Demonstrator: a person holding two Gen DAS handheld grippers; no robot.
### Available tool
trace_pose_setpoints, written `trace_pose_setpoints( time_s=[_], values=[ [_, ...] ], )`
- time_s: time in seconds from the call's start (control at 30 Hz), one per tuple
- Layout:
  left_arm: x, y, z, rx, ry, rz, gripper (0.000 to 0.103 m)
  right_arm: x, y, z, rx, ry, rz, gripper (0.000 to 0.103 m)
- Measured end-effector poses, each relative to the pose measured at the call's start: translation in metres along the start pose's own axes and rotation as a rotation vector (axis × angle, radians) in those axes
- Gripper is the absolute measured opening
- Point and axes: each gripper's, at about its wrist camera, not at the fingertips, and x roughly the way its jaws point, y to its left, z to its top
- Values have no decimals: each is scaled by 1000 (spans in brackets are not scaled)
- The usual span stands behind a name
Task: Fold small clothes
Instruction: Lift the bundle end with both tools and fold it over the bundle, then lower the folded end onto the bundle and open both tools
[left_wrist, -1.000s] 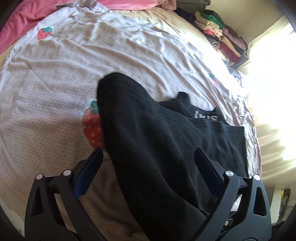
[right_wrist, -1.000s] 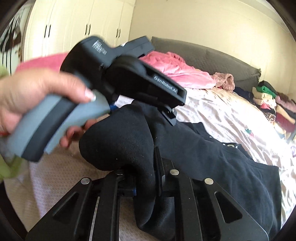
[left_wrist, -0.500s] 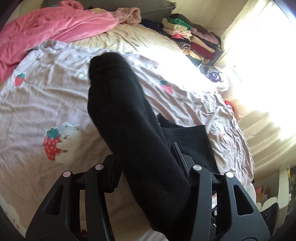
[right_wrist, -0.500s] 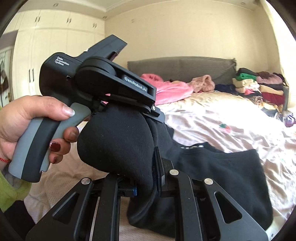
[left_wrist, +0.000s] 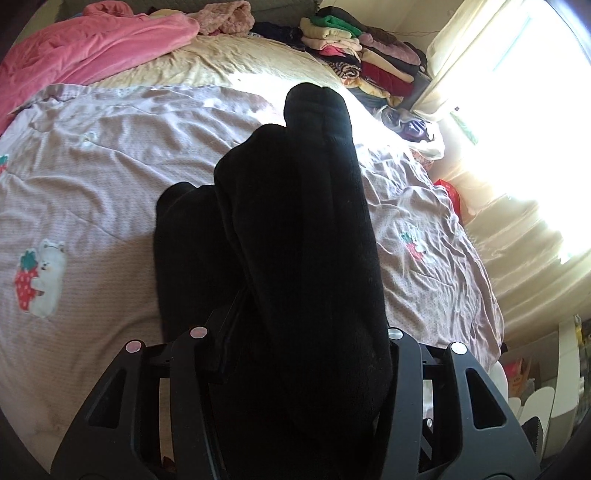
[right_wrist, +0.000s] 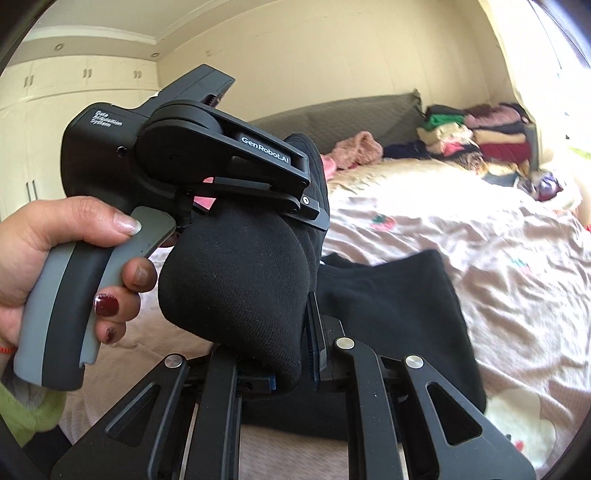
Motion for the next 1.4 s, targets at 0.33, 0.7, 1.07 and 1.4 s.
trace_pose_setpoints(
  time_s=[0.33,0.7,1.07,1.4],
  values=[
    [42,-14,-17,-41,52,-94,77,16,-55,-27,202,122,-26,12],
    [-5,17,-39,35,-42,49,82,8,-79,-43,366,161,21,17],
    [26,23,-86,98,19,95,84,-26,-107,-21,461,166,52,50],
    [17,18,-89,131,5,116,84,3,-125,26,426,223,-18,79]
  ],
)
